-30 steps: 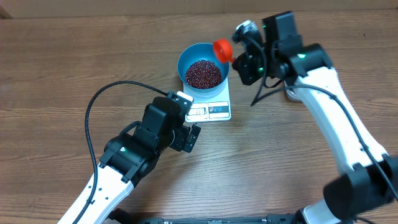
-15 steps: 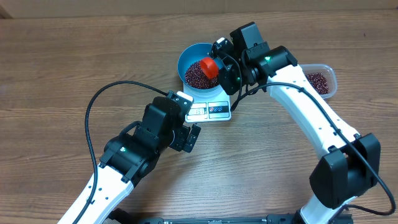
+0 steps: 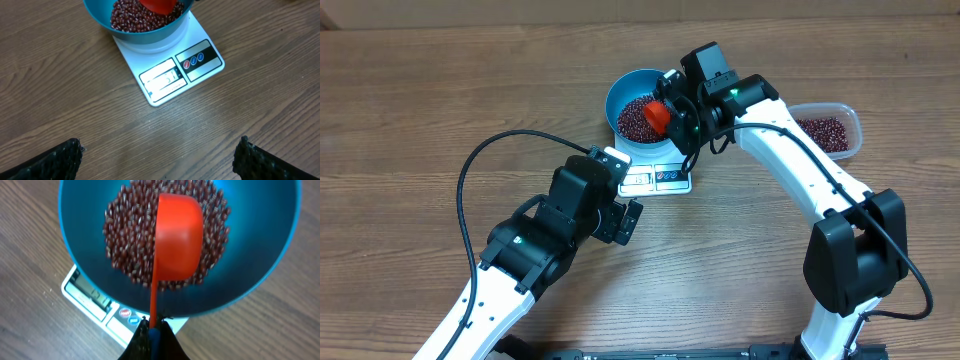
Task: Scoop item into bowl and weigh 150g on scale
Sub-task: 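Tilt the red cup into the blue bowl to pour beans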
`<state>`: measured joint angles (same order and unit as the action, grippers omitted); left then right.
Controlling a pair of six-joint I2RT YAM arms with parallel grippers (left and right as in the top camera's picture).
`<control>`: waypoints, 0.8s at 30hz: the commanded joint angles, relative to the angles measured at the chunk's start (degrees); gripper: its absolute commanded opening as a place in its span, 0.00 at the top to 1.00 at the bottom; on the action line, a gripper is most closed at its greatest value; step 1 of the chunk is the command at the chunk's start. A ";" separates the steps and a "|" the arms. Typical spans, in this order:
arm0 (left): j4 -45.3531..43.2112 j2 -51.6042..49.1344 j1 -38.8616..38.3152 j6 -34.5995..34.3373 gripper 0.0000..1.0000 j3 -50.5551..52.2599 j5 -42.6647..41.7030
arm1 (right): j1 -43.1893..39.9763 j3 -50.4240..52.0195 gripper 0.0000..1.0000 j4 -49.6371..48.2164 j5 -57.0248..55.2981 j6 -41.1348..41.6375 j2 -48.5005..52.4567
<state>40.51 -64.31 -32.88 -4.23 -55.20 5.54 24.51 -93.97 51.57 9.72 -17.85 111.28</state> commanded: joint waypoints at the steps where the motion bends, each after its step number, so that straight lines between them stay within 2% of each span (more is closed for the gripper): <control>1: -0.22 -0.20 0.24 1.03 0.00 -0.02 -0.70 | -0.02 -1.01 0.97 -0.96 -0.28 -0.22 -0.02; 8: -0.22 -0.20 0.24 1.03 0.01 -0.02 -0.70 | -0.02 -0.98 0.97 -3.30 -3.10 -0.92 -0.02; 20: -0.22 -0.20 0.24 1.03 0.01 -0.02 -0.70 | -0.02 -0.92 0.97 -1.55 -3.87 -11.23 -0.02; 24: -0.22 -0.20 0.24 1.03 0.00 -0.02 -0.70 | -0.02 -0.92 0.97 -0.13 -3.48 -11.47 0.02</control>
<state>40.51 -64.31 -32.88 -4.23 -55.20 5.54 24.51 -93.97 51.16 6.35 -27.31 111.28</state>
